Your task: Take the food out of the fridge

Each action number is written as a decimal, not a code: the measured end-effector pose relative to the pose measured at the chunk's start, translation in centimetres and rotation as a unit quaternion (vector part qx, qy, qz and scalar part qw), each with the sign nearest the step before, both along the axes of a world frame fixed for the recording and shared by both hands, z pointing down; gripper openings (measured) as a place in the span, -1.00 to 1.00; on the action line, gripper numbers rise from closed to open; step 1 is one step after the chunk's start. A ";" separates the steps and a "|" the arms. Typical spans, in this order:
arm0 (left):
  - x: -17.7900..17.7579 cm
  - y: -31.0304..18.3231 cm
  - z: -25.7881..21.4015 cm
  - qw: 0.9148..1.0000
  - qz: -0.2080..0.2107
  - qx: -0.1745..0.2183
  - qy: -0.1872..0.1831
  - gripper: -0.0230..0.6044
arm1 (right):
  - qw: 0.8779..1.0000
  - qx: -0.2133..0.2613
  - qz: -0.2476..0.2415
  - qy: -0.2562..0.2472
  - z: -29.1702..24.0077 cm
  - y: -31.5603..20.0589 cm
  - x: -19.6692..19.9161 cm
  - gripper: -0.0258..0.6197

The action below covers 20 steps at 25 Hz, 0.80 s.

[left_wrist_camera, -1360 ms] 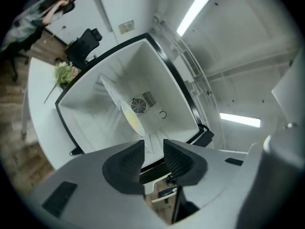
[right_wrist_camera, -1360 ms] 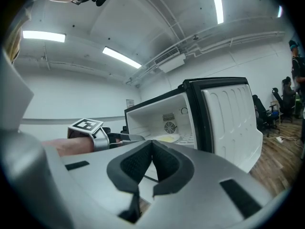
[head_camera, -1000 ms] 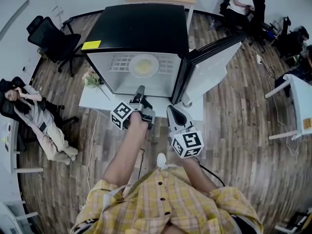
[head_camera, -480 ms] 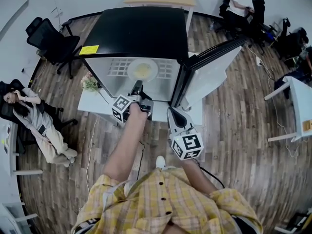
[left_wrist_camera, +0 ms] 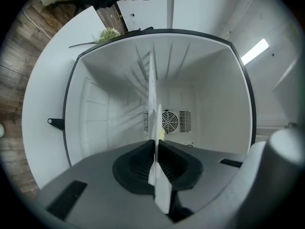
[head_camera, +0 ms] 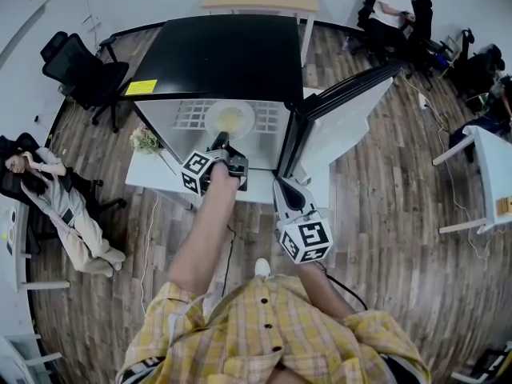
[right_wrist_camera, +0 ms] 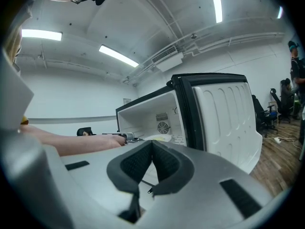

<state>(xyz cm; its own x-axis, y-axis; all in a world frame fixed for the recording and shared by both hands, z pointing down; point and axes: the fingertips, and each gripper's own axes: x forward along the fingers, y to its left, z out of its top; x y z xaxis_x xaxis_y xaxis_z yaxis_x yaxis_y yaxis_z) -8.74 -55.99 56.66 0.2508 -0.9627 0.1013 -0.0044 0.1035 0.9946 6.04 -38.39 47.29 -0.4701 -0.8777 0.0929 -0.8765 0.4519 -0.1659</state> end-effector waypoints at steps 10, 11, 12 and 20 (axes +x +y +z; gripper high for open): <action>-0.2 2.4 -2.0 1.000 0.001 0.003 -0.026 -0.88 | 1.000 0.000 -0.003 -0.006 0.0 0.3 -0.1 -0.90; -0.3 2.8 -2.3 1.000 0.001 0.005 -0.030 -0.88 | 1.000 0.000 -0.005 -0.007 -0.1 0.4 -0.2 -0.90; -0.3 3.2 -2.4 1.000 0.002 0.005 -0.031 -0.88 | 1.000 0.001 -0.007 -0.008 -0.1 0.4 -0.4 -0.90; -0.6 6.5 -3.8 1.000 0.003 0.013 -0.020 -0.88 | 1.000 0.003 -0.013 -0.012 -0.5 1.8 -1.3 -0.90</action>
<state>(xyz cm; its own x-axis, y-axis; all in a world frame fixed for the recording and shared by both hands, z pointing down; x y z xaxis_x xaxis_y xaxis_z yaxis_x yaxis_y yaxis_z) -9.33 -49.51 52.86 0.2527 -0.9637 0.0857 -0.0454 0.0767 0.9960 4.71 -36.63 46.81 -0.4952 -0.8655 0.0751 -0.8599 0.4760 -0.1844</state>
